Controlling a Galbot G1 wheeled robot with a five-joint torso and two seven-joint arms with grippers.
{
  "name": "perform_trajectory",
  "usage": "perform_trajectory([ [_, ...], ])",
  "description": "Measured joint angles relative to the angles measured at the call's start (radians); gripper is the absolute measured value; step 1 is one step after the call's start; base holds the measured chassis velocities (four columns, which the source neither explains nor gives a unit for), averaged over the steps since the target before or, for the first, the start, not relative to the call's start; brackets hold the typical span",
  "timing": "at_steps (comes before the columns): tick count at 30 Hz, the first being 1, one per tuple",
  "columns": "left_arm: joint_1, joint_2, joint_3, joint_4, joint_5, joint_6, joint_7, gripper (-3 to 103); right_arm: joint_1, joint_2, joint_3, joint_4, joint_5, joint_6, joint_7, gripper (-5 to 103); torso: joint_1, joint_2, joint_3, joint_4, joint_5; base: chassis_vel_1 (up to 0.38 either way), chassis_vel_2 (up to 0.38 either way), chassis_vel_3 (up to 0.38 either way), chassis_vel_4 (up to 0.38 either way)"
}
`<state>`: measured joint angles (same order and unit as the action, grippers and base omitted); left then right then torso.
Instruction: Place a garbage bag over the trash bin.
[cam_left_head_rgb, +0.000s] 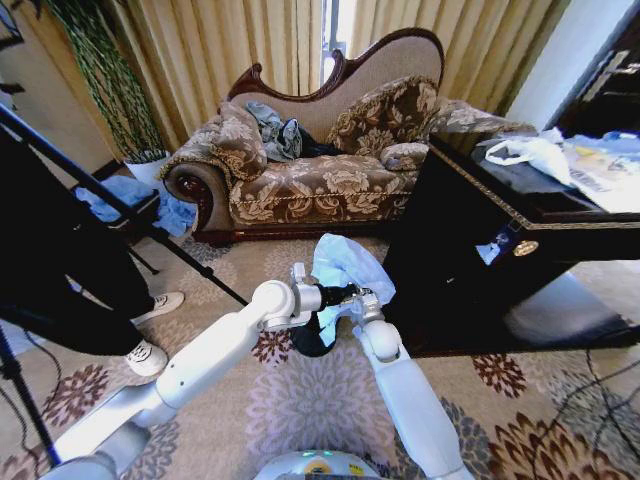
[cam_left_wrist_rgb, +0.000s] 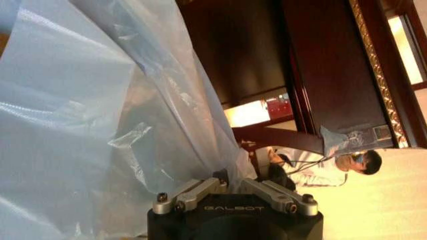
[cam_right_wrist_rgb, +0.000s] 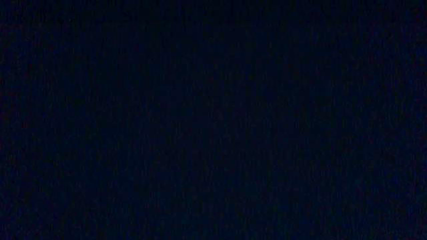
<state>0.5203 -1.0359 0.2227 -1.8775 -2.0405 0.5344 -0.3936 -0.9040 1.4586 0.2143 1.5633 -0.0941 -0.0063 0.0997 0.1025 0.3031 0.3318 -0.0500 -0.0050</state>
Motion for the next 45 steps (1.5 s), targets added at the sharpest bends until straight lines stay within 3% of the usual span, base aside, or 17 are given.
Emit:
perform_trajectory([
  [11,0.003,0.030,-0.097,-0.002,-0.024,-0.009,0.015,0,-0.025,-0.055,0.007,-0.026,-0.043,0.064,-0.001,0,0.000,0.000,0.000,-0.0005,0.0000,0.000,0.000,0.000,0.000],
  [23,0.048,0.084,-0.131,-0.072,-0.045,-0.019,0.015,0,0.036,0.016,0.028,-0.135,-0.175,0.099,0.063,0,0.000,0.000,0.000,-0.0002,0.0000,0.000,0.000,0.000,0.000],
  [33,0.124,0.154,-0.227,-0.141,-0.070,-0.052,0.008,0,0.017,-0.097,0.081,-0.078,-0.311,0.085,0.082,0,0.000,0.000,0.000,-0.0003,0.0002,0.000,0.000,0.000,0.000],
  [45,0.312,0.195,-0.349,-0.259,-0.053,-0.107,-0.005,0,-0.103,-0.307,0.125,0.116,-0.315,0.057,0.044,0,0.000,0.000,0.000,-0.0003,0.0000,0.000,0.000,0.000,0.000],
])
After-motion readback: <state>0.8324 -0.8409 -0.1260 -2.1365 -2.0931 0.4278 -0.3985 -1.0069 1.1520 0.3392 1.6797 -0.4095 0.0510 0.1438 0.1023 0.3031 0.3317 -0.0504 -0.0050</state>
